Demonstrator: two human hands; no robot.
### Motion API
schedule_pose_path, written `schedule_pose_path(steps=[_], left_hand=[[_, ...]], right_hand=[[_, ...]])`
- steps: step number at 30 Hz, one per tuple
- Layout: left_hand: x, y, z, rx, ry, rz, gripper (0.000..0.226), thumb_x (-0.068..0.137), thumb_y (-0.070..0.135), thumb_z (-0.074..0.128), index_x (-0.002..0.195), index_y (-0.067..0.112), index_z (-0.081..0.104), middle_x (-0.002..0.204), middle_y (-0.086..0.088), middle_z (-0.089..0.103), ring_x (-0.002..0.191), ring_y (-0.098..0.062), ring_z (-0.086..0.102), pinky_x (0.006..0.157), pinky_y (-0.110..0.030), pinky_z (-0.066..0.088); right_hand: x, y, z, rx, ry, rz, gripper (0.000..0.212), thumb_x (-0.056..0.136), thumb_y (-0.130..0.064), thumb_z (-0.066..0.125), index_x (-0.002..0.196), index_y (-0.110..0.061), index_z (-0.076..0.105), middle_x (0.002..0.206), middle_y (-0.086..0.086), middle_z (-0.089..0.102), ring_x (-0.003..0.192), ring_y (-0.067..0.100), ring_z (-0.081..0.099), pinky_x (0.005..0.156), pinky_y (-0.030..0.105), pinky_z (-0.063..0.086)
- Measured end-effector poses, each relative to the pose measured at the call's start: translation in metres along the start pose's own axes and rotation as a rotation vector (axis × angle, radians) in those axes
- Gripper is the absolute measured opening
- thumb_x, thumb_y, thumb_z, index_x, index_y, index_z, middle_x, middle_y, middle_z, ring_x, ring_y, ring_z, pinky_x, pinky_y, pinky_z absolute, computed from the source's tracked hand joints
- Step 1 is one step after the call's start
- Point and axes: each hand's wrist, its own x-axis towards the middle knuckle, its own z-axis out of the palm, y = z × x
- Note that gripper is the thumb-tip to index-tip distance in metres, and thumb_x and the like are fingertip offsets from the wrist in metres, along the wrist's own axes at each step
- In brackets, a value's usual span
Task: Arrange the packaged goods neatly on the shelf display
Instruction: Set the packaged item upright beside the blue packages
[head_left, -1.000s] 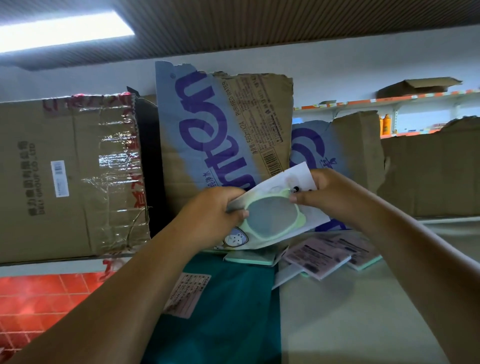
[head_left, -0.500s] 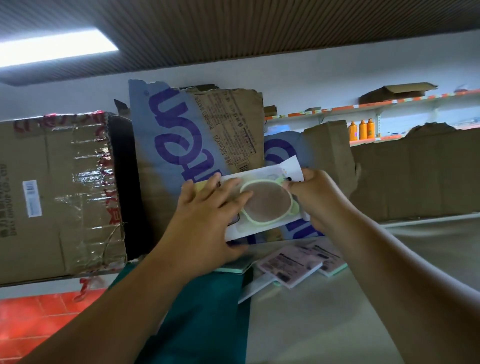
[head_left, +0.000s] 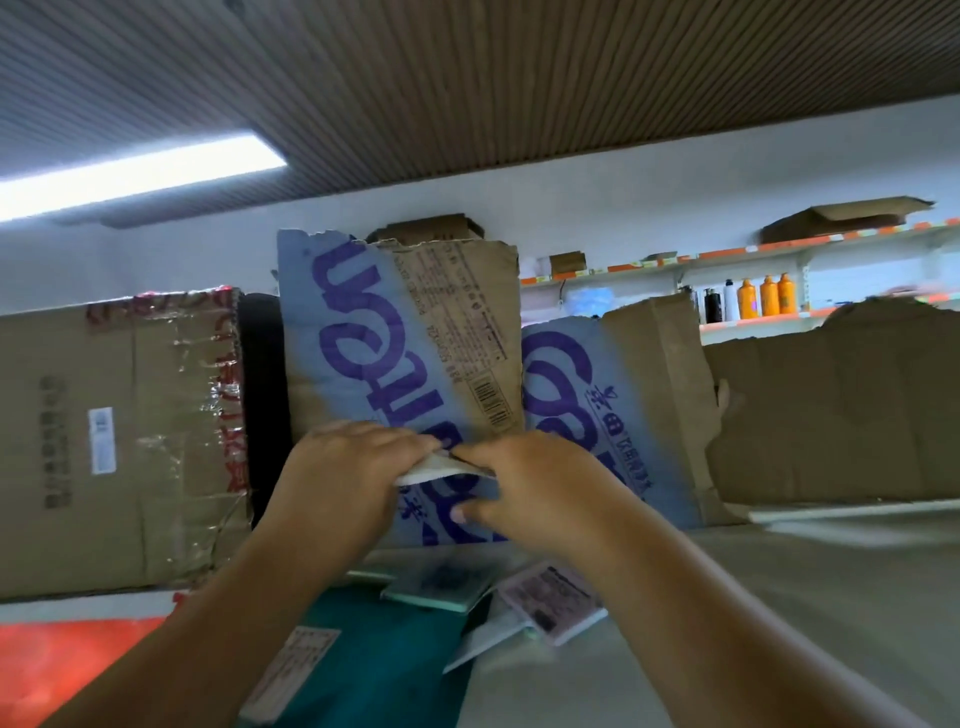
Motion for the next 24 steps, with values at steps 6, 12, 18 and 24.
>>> schedule_pose_path(steps=[6, 12, 18, 24], left_hand=[[-0.008, 0.006, -0.04, 0.03, -0.003, 0.031, 0.046, 0.072, 0.018, 0.053, 0.108, 0.027, 0.078, 0.102, 0.011, 0.077, 0.089, -0.012, 0.073, 0.08, -0.038, 0.055], [-0.042, -0.025, -0.088, 0.056, -0.055, -0.058, 0.063, 0.057, 0.009, 0.076, 0.114, 0.035, 0.075, 0.103, 0.015, 0.076, 0.086, -0.012, 0.073, 0.074, -0.034, 0.058], [-0.106, -0.069, -0.14, 0.153, -0.022, -0.125, 0.045, 0.062, 0.028, 0.053, 0.102, 0.036, 0.074, 0.086, 0.015, 0.074, 0.071, -0.014, 0.071, 0.06, -0.027, 0.053], [-0.199, -0.15, -0.187, 0.245, -0.078, -0.253, 0.047, 0.062, 0.018, 0.059, 0.103, 0.037, 0.073, 0.092, 0.013, 0.076, 0.078, -0.018, 0.073, 0.066, -0.033, 0.058]], right_hand=[[0.0, -0.021, -0.001, -0.312, 0.087, -0.088, 0.04, 0.097, -0.013, 0.05, 0.129, -0.035, 0.055, 0.085, -0.005, 0.054, 0.077, 0.02, 0.058, 0.07, 0.036, 0.053], [-0.012, -0.072, -0.009, -0.332, 0.167, -0.212, 0.049, 0.095, -0.014, 0.052, 0.137, -0.038, 0.046, 0.116, -0.008, 0.065, 0.095, 0.014, 0.063, 0.075, 0.032, 0.052], [-0.004, -0.154, 0.015, -0.237, 0.211, -0.322, 0.054, 0.097, -0.017, 0.057, 0.145, -0.035, 0.042, 0.147, -0.009, 0.051, 0.13, 0.014, 0.051, 0.106, 0.031, 0.042], [0.025, -0.262, 0.072, -0.202, 0.225, -0.423, 0.064, 0.077, -0.004, 0.052, 0.135, -0.031, 0.058, 0.132, -0.006, 0.066, 0.116, 0.019, 0.064, 0.097, 0.036, 0.052]])
